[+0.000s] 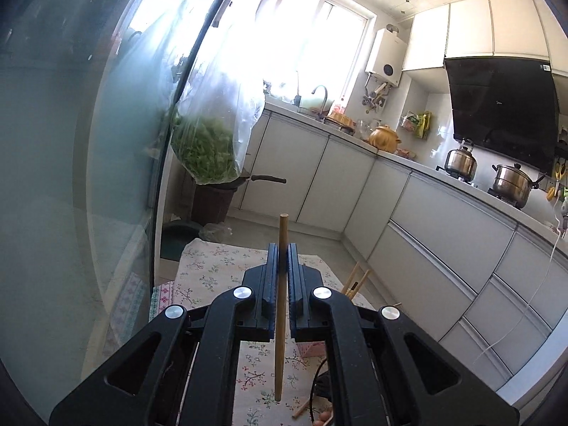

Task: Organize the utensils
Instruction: 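Carry the left tool's chopstick toward the pink holder while the right tool lifts its chopstick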

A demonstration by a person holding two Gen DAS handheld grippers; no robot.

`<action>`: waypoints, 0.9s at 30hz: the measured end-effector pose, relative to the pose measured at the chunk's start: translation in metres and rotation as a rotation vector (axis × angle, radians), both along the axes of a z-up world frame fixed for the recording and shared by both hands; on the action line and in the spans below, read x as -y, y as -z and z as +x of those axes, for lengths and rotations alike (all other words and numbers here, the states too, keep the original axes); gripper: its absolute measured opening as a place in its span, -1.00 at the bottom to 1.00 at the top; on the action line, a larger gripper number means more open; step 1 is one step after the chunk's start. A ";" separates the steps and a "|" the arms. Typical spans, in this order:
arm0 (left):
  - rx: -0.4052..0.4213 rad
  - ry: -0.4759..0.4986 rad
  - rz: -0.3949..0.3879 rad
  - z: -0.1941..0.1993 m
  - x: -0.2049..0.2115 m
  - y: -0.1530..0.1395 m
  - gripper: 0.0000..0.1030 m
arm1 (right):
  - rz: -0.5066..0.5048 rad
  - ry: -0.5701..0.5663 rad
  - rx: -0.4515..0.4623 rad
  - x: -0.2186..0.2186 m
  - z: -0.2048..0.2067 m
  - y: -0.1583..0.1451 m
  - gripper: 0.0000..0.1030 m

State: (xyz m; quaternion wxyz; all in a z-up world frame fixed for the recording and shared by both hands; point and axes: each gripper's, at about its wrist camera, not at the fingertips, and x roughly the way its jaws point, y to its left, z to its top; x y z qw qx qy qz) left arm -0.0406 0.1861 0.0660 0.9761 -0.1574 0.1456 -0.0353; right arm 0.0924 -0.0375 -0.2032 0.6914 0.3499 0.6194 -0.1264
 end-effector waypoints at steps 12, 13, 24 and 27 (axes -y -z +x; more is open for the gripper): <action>-0.014 0.061 0.028 0.002 0.028 0.000 -0.92 | 0.178 -0.067 0.153 0.099 -0.033 -0.005 -0.85; -0.016 0.063 0.035 0.003 0.032 -0.001 -0.92 | 0.175 -0.087 0.173 0.103 -0.034 -0.014 -0.85; -0.058 0.114 0.133 0.017 0.079 0.002 -0.91 | 0.103 -0.284 0.175 0.132 -0.029 -0.035 -0.79; -0.069 0.115 0.153 0.020 0.084 0.005 -0.91 | 0.080 -0.293 0.108 0.144 -0.027 -0.014 -0.75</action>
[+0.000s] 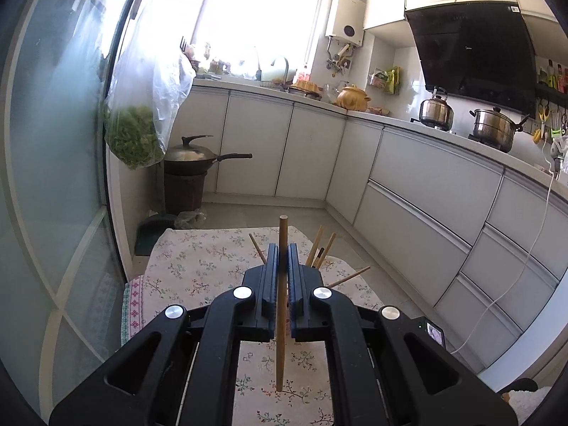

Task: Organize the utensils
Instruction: 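Carry the left tool's chopstick toward the pink holder while the right tool lifts its chopstick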

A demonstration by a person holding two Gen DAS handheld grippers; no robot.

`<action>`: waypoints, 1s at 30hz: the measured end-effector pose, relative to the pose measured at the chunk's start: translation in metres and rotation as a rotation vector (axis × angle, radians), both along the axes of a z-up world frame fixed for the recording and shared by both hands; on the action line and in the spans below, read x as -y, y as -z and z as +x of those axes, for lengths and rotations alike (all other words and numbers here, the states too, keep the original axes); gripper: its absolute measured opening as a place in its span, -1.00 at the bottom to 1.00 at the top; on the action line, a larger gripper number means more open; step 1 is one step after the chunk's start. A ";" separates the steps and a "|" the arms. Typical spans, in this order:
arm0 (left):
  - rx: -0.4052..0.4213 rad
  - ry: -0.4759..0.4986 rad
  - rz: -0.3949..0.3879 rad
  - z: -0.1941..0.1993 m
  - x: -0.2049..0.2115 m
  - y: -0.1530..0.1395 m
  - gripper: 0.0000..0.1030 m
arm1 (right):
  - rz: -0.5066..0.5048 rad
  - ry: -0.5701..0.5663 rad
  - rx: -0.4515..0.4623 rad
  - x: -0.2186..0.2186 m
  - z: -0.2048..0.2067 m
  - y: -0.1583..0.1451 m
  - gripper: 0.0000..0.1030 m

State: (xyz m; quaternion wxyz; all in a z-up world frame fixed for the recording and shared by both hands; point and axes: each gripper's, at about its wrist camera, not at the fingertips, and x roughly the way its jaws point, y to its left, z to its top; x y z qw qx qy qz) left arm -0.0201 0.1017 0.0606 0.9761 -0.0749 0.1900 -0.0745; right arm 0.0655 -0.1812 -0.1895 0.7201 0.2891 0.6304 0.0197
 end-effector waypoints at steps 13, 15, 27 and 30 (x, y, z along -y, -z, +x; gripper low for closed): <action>-0.012 -0.008 0.008 0.007 -0.001 0.005 -0.91 | -0.220 -0.205 0.132 -0.061 -0.056 0.000 -0.06; -0.014 -0.012 0.011 0.007 -0.002 0.006 -0.91 | -0.304 -0.237 0.180 -0.075 -0.062 -0.001 -0.46; -0.004 -0.010 -0.005 0.003 -0.004 0.004 -0.91 | -0.194 -0.165 0.267 -0.014 -0.066 -0.076 -0.85; -0.003 -0.008 -0.004 0.003 -0.001 0.003 -0.91 | -0.265 -0.161 0.360 -0.002 -0.064 -0.104 -0.85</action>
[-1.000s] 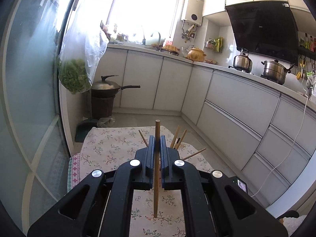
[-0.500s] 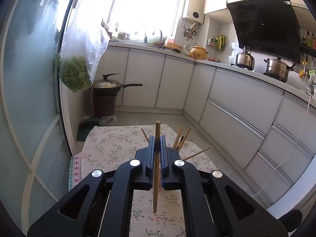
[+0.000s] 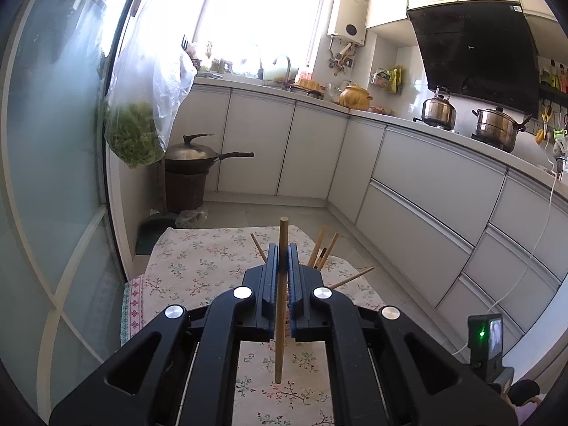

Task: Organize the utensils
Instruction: 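Carry the left tool's chopstick toward the pink holder while the right tool lifts its chopstick, then raise both held chopsticks above the pink holder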

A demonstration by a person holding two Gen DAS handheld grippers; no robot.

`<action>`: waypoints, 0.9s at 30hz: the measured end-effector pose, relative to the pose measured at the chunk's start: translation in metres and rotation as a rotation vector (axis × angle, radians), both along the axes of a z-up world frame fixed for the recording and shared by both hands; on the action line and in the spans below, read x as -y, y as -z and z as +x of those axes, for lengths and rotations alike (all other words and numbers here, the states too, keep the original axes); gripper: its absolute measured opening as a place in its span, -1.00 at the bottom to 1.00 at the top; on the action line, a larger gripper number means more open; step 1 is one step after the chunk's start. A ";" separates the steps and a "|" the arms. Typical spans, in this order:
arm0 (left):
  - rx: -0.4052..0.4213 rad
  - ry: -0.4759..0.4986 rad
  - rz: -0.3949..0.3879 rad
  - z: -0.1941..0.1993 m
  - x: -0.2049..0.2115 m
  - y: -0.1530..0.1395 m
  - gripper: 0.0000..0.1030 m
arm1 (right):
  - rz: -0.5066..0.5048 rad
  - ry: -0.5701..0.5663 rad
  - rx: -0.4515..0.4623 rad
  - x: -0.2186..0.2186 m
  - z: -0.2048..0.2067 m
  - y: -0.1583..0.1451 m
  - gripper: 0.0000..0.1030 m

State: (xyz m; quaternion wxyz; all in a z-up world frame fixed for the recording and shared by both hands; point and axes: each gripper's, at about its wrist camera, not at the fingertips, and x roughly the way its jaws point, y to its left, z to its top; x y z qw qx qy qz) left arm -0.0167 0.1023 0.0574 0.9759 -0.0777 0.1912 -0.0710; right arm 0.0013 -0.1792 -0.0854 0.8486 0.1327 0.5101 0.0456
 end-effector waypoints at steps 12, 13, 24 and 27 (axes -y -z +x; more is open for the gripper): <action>0.010 -0.005 0.019 0.015 0.013 -0.009 -0.91 | 0.030 0.035 0.255 0.022 0.038 -0.046 -0.85; 0.011 -0.007 0.020 0.018 0.014 -0.011 -0.91 | 0.040 0.033 0.263 0.024 0.040 -0.048 -0.85; 0.099 0.008 -0.033 0.047 0.028 -0.060 -0.91 | 0.111 -0.014 0.404 0.042 0.045 -0.118 -0.85; 0.126 -0.007 -0.045 0.063 0.032 -0.072 -0.90 | 0.135 -0.008 0.450 0.050 0.051 -0.143 -0.85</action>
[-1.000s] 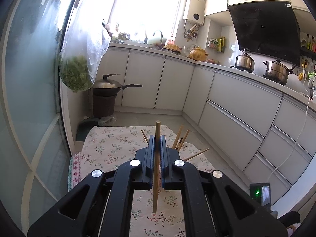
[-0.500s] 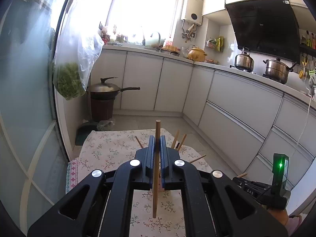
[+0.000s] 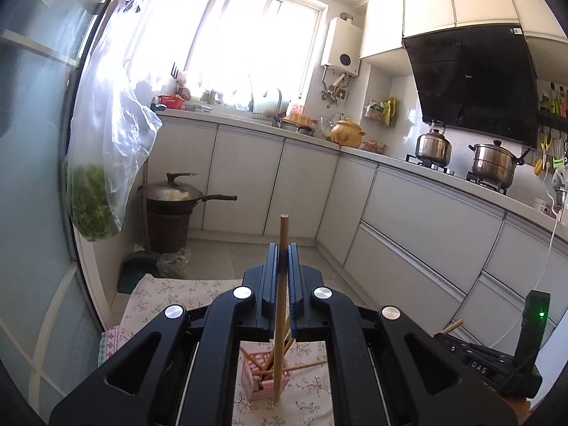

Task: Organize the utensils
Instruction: 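Raise both held chopsticks above the pink holder, then open the left tool to drop its chopstick into the pink holder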

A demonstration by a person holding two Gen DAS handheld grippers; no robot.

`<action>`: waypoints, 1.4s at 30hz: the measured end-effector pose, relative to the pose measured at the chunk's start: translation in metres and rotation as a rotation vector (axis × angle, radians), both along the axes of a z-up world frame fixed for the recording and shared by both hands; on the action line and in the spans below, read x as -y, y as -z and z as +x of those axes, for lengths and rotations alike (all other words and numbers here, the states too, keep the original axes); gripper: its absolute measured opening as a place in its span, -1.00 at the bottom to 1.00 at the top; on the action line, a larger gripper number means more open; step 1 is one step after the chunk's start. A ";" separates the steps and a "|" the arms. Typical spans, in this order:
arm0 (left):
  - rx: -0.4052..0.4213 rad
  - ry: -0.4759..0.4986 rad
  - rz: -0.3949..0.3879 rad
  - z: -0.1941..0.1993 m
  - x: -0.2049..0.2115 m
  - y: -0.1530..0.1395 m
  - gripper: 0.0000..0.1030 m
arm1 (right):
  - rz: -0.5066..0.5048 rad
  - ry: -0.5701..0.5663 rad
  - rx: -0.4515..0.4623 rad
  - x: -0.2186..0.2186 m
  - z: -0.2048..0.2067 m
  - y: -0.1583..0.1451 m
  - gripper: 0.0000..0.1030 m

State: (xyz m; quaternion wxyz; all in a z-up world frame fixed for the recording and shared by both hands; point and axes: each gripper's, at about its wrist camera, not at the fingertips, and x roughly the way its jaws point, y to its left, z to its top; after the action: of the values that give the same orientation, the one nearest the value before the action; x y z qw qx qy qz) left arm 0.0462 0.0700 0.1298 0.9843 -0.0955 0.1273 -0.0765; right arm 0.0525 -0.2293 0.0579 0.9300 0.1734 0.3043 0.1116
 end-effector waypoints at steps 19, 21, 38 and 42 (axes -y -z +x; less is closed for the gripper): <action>0.002 -0.068 -0.035 0.066 -0.006 0.004 -0.89 | 0.166 -0.050 0.117 -0.002 0.063 -0.052 -0.85; -0.027 -0.088 -0.040 0.061 -0.022 0.001 -0.80 | 0.181 -0.051 0.116 -0.001 0.063 -0.053 -0.85; -0.497 0.024 0.032 0.091 -0.005 0.120 0.05 | 0.216 -0.052 0.104 0.007 0.051 -0.046 -0.85; -0.511 0.031 0.109 0.097 0.012 0.128 0.02 | 0.235 -0.043 0.100 0.016 0.053 -0.046 -0.85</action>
State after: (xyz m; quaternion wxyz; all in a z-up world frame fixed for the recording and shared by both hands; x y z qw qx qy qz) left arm 0.1429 0.0580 0.0021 0.9226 -0.0564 0.3772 -0.0581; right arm 0.1051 -0.2454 0.1035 0.9146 0.2688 0.2463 0.1748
